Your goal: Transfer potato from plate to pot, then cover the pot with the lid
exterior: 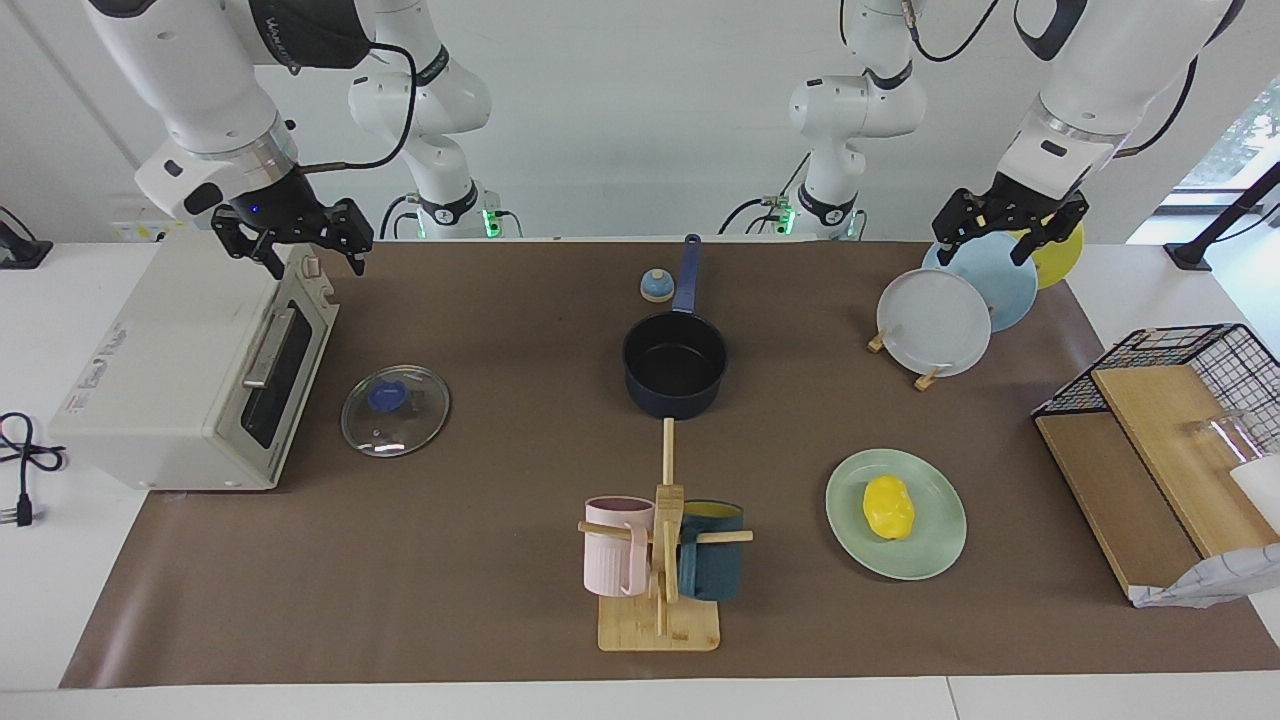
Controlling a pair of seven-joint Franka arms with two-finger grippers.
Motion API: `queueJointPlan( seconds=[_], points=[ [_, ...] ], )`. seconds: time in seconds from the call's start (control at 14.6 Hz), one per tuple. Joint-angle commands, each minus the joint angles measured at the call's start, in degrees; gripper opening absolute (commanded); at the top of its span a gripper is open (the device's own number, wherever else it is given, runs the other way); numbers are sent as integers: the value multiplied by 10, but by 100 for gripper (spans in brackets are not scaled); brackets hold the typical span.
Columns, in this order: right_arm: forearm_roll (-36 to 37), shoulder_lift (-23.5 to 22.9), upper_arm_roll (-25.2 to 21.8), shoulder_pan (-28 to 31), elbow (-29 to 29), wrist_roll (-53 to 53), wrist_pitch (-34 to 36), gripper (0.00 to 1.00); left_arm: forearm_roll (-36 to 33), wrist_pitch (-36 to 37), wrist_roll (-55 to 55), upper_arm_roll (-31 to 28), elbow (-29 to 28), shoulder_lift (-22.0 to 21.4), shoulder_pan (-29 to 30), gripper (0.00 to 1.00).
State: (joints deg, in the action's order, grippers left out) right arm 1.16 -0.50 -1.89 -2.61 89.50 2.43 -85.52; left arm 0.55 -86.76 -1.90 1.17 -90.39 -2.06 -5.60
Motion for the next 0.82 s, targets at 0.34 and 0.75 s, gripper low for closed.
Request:
queueJointPlan(
  seconds=[0.34,0.75],
  points=[
    [-7,9,9,5,9,-13,-9,100,8,-15,3,1,0,2,2,100],
    [-7,9,9,9,9,-11,-7,100,12,-75,0,2,-7,43,-6,100]
  ],
)
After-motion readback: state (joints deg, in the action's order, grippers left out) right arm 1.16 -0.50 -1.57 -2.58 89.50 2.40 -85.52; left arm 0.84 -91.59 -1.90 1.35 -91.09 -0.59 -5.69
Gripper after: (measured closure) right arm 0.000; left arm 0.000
